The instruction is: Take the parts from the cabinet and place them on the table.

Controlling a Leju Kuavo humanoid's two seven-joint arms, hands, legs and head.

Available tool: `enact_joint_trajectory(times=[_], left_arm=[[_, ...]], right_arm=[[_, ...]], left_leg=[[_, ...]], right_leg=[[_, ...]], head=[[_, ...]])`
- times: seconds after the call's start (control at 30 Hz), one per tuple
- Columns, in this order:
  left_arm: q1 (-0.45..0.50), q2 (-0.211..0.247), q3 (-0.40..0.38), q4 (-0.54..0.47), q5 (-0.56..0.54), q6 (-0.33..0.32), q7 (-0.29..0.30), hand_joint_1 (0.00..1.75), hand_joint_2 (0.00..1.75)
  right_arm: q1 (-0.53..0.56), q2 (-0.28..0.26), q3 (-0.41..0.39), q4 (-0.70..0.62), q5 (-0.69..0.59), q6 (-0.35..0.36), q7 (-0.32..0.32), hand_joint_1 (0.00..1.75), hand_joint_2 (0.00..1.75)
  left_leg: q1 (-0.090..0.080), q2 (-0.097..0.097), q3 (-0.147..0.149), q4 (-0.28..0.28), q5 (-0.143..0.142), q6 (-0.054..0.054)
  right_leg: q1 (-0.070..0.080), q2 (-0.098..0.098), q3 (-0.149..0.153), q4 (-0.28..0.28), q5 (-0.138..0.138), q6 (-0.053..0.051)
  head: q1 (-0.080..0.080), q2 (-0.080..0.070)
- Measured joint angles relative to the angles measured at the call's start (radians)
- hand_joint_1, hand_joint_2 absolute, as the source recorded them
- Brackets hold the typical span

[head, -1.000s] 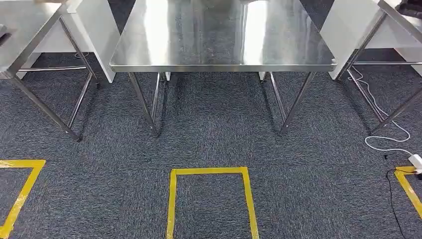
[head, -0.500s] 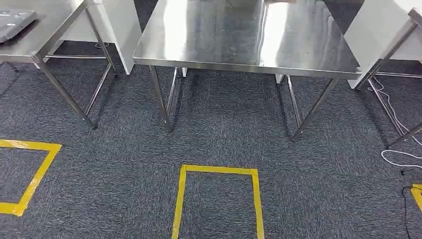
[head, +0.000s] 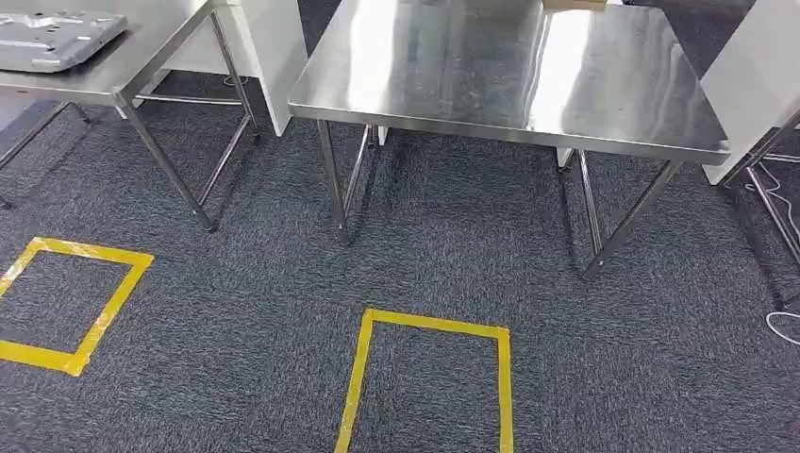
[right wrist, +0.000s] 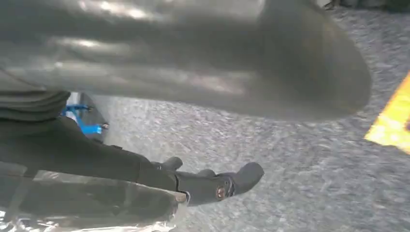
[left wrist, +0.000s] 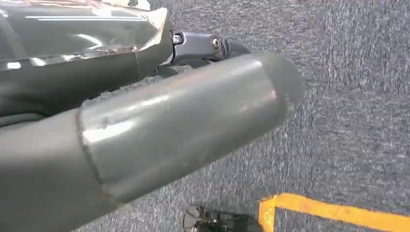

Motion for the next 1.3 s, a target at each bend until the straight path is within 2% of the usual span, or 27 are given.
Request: enact_joint_trajectory(times=[0.03,0.07,0.13,0.2,0.27,0.33,0.37,0.47,0.53,0.57,0.63,0.67,0.7,0.73,0.77,0.83,0.87,0.9,1.0,1.03,1.07,1.1,1.13,1.17,1.2,1.27,1.3], left_arm=[[0.0,0.001,0.0,0.0,0.0,0.0,0.0,0.0,0.0],[0.0,0.001,0.0,0.0,-0.002,-0.002,0.0,0.0,0.0],[-0.002,0.0,0.0,0.0,-0.003,-0.005,0.0,0.0,0.0],[-0.001,0.0,0.0,0.0,-0.008,-0.01,-0.001,0.0,0.0],[-0.001,0.001,0.0,0.0,-0.009,-0.011,-0.002,0.0,0.0],[-0.003,0.002,0.0,0.0,-0.01,-0.012,-0.002,0.0,0.0],[-0.008,0.003,0.0,0.0,-0.01,-0.012,-0.002,0.0,0.0],[-0.01,0.003,0.0,0.0,-0.011,-0.015,-0.005,0.0,0.0],[-0.011,0.003,0.0,0.0,-0.011,-0.015,-0.005,0.0,0.0],[-0.013,0.003,0.0,0.0,-0.011,-0.015,-0.005,0.0,0.0],[-0.014,0.004,0.0,0.0,-0.011,-0.015,-0.005,0.0,0.0],[-0.014,0.004,0.0,0.0,-0.011,-0.017,-0.005,0.0,0.0],[-0.014,0.004,0.0,0.0,-0.012,-0.018,-0.006,0.0,0.0],[-0.013,0.004,0.0,0.0,-0.012,-0.018,-0.006,0.0,0.0],[-0.013,0.003,0.0,0.0,-0.012,-0.019,-0.006,0.0,0.0],[-0.014,0.002,0.0,0.0,-0.012,-0.019,-0.006,0.0,0.0],[-0.015,0.003,0.0,0.0,-0.012,-0.019,-0.006,0.0,0.0],[-0.015,0.003,0.0,0.0,-0.012,-0.019,-0.006,0.0,0.0],[-0.015,0.003,0.0,0.0,-0.012,-0.019,-0.008,0.0,0.0],[-0.012,0.005,0.0,0.0,-0.012,-0.019,-0.008,0.0,0.0],[-0.011,0.006,0.0,0.0,-0.012,-0.019,-0.008,0.0,0.0],[-0.011,0.005,0.0,0.0,-0.012,-0.019,-0.007,0.0,0.0],[-0.011,0.004,0.0,0.0,-0.012,-0.02,-0.008,0.0,0.0],[-0.011,0.004,0.0,0.0,-0.012,-0.02,-0.007,0.0,0.0],[-0.012,0.004,0.0,0.0,-0.014,-0.02,-0.008,0.0,0.0],[-0.011,0.004,0.0,0.0,-0.015,-0.02,-0.006,0.0,0.0],[-0.011,0.004,0.0,0.0,-0.015,-0.02,-0.005,0.0,0.0]], right_arm=[[-0.002,0.002,0.0,0.0,0.0,0.0,0.0,0.0,0.0],[-0.002,0.001,0.0,0.0,0.0,0.0,0.0,0.0,0.0],[0.001,0.001,0.0,0.0,-0.001,0.003,0.0,0.0,0.0],[0.003,0.001,0.0,0.0,-0.007,0.004,0.005,0.0,0.0],[0.003,0.001,0.0,0.0,-0.011,0.008,0.009,0.0,0.0],[0.002,0.002,0.0,0.0,-0.015,0.013,0.012,0.0,0.0],[0.001,0.002,0.0,0.0,-0.014,0.013,0.012,0.0,0.0],[-0.002,0.003,0.0,0.0,-0.014,0.013,0.012,0.0,0.0],[-0.001,0.003,0.0,0.0,-0.014,0.013,0.012,0.0,0.0],[0.0,0.003,0.0,0.0,-0.014,0.013,0.012,0.0,0.0],[0.0,0.005,0.0,0.0,-0.012,0.013,0.012,0.0,0.0],[0.0,0.005,0.0,0.0,-0.012,0.013,0.013,0.0,0.0],[0.0,0.005,0.0,0.0,-0.012,0.013,0.015,0.0,0.0],[0.0,0.005,0.0,0.0,-0.012,0.013,0.015,0.0,0.0],[0.0,0.003,0.0,0.0,-0.012,0.013,0.016,0.0,0.0],[-0.002,0.002,0.0,0.0,-0.012,0.013,0.017,0.0,0.0],[-0.004,0.003,0.0,0.0,-0.012,0.013,0.016,0.0,0.0],[-0.005,0.003,0.0,0.0,-0.012,0.013,0.016,0.0,0.0],[-0.001,0.004,0.0,0.0,-0.012,0.013,0.017,0.0,0.0],[-0.002,0.005,-0.001,0.0,-0.012,0.014,0.017,0.0,0.0],[-0.003,0.005,-0.001,0.0,-0.011,0.014,0.017,0.0,0.0],[-0.001,0.005,-0.001,0.0,-0.01,0.014,0.017,0.0,0.0],[0.0,0.003,-0.001,0.0,-0.009,0.014,0.017,0.0,0.0],[0.0,0.003,-0.001,0.0,-0.009,0.015,0.018,0.0,0.0],[0.0,0.004,-0.001,0.0,-0.009,0.016,0.018,0.0,0.0],[0.0,0.003,-0.001,0.0,-0.01,0.016,0.022,0.0,0.0],[0.0,0.003,-0.002,0.0,-0.013,0.016,0.024,0.0,0.0]], left_leg=[[0.003,0.016,-0.012,0.017,-0.025,-0.003],[0.001,0.037,-0.026,0.058,-0.07,-0.005],[0.004,0.049,-0.077,0.208,-0.167,-0.012],[0.005,0.052,-0.096,0.295,-0.199,-0.015],[0.005,0.056,-0.03,0.212,-0.153,-0.012],[0.005,0.063,0.086,0.036,-0.097,-0.005],[-0.001,0.064,0.097,0.007,-0.112,-0.001],[-0.01,0.06,0.086,0.006,-0.093,0.019],[0.002,0.064,0.077,-0.011,-0.069,0.037],[0.001,0.064,0.068,-0.011,-0.059,0.045],[0.0,0.063,0.041,-0.011,-0.041,0.051],[0.0,0.063,0.028,-0.01,-0.032,0.049],[0.0,0.063,0.015,-0.01,-0.023,0.047],[0.001,0.063,0.004,-0.01,-0.015,0.044],[0.003,0.062,-0.009,-0.009,-0.005,0.04],[0.006,0.059,-0.028,-0.008,0.014,0.027],[0.002,0.058,-0.031,-0.006,0.021,0.019],[0.001,0.057,-0.034,-0.007,0.029,0.012],[0.0,0.051,-0.034,-0.015,0.054,-0.007],[0.007,0.051,-0.041,-0.008,0.05,-0.012],[0.008,0.056,-0.053,0.015,0.001,-0.013],[0.009,0.058,-0.067,0.075,-0.071,-0.015],[0.01,0.058,-0.083,0.142,-0.127,-0.018],[0.011,0.058,-0.098,0.216,-0.172,-0.021],[0.011,0.058,-0.104,0.276,-0.188,-0.023],[0.011,0.058,-0.071,0.281,-0.143,-0.021],[0.012,0.059,-0.015,0.212,-0.104,-0.018]], right_leg=[[-0.01,-0.007,0.006,-0.003,0.008,-0.009],[-0.009,-0.008,-0.001,-0.003,0.013,-0.02],[-0.002,-0.018,-0.01,-0.001,0.019,-0.028],[0.004,-0.028,-0.022,0.004,0.023,-0.029],[0.006,-0.032,-0.034,0.012,0.026,-0.03],[0.006,-0.034,-0.042,0.023,0.027,-0.028],[0.015,-0.035,-0.047,0.027,0.03,-0.023],[0.01,-0.038,-0.052,0.024,0.045,-0.001],[0.013,-0.033,-0.065,0.035,0.038,0.01],[0.011,-0.022,-0.087,0.066,0.001,0.008],[0.004,-0.014,-0.139,0.215,-0.095,-0.002],[0.001,-0.013,-0.16,0.286,-0.127,0.0],[-0.001,-0.013,-0.165,0.328,-0.137,0.008],[-0.006,-0.013,-0.15,0.326,-0.128,0.019],[-0.01,-0.013,-0.108,0.274,-0.101,0.034],[-0.02,-0.011,0.019,0.087,-0.049,0.056],[-0.025,-0.003,0.08,0.001,-0.061,0.053],[-0.012,0.01,0.096,-0.023,-0.059,0.042],[-0.007,0.008,0.066,-0.016,-0.046,0.022],[-0.022,0.004,0.059,-0.019,-0.035,0.007],[-0.021,-0.001,0.051,-0.018,-0.026,-0.005],[-0.017,-0.005,0.039,-0.018,-0.016,-0.021],[-0.013,-0.009,0.031,-0.018,-0.009,-0.027],[-0.007,-0.014,0.02,-0.017,-0.001,-0.031],[-0.002,-0.017,0.008,-0.015,0.008,-0.032],[0.001,-0.019,-0.006,-0.009,0.02,-0.027],[0.001,-0.02,-0.016,-0.003,0.026,-0.024]], head=[[0.0,0.0],[-0.005,0.0],[-0.006,0.0],[-0.007,0.0],[-0.007,0.0],[-0.008,0.0],[-0.008,0.0],[-0.006,0.0],[-0.006,0.0],[-0.006,0.0],[0.001,0.0],[-0.001,0.0],[0.002,0.0],[0.0,0.0],[0.002,0.0],[0.001,0.0],[0.003,0.0],[0.0,0.0],[-0.002,0.0],[-0.002,0.0],[-0.006,0.0],[-0.006,0.0],[-0.008,0.0],[-0.006,0.0],[-0.007,0.0],[-0.007,0.0],[-0.007,0.0]])
